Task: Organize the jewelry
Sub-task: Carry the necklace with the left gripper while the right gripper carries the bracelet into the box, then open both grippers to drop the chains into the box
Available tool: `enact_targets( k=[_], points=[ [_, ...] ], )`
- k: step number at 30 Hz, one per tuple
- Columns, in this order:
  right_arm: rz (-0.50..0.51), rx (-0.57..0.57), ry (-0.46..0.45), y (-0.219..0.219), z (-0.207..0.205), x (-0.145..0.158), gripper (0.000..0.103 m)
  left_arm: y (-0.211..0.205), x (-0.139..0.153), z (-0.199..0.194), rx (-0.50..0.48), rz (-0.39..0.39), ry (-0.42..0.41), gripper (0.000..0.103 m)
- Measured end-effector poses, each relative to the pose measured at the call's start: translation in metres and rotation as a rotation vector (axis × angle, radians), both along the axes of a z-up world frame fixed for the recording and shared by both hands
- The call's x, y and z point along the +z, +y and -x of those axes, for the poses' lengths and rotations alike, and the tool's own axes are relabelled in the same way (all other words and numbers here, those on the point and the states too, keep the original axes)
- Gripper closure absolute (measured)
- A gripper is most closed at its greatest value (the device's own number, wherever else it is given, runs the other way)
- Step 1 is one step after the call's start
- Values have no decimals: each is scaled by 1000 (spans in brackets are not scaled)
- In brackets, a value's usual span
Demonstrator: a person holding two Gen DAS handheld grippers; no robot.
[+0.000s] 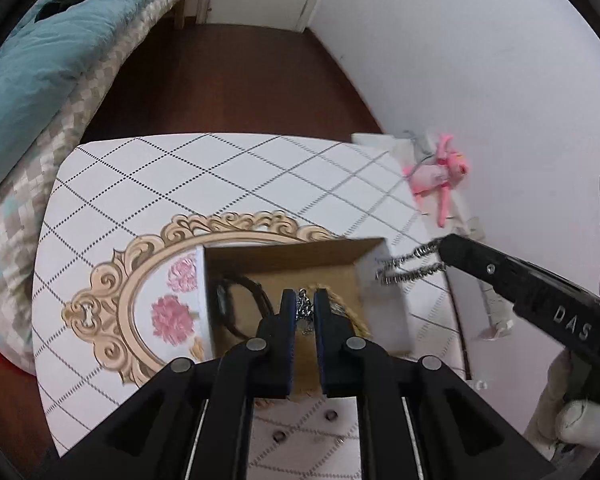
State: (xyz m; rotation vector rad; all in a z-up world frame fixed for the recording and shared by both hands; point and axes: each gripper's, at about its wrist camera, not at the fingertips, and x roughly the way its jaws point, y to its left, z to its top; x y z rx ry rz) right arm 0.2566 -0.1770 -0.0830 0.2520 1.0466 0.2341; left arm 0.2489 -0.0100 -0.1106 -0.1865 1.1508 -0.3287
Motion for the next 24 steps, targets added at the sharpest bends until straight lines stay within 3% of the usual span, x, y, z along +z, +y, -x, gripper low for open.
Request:
enact_targets(
  k=[6,7,9,10,11,14,15,17,19,21,24],
  points=[
    [54,18,115,7,-39,-29,93,-1,-12,-31,24,-83,38,95],
    [64,21,127,7,-42,-32,92,0,-13,-34,36,-101,38,88],
    [77,21,139,7,-43,-36,72,5,-12,-36,65,-133,31,57],
    [89,19,137,7,-43,-37,66,8,-10,-34,85,-149,15,33],
    [102,16,133,6,-41,-37,57,12,-9,-34,101,-160,-1,26],
    [135,9,127,4,-35,-38,53,19,-8,-27,129,-215,-35,26],
    [157,4,126,3,-32,-40,46,21,-10,-24,140,-234,-44,25],
    [202,-2,113,3,-24,-42,32,24,-14,-16,159,-251,-60,9],
    [267,-9,101,5,-13,-47,20,26,-19,-8,162,-259,-65,0],
    [301,-10,101,7,-4,-54,4,25,-25,-1,162,-293,-60,0],
    [361,-15,94,10,9,-62,0,25,-33,11,163,-309,-54,0]
  ],
)
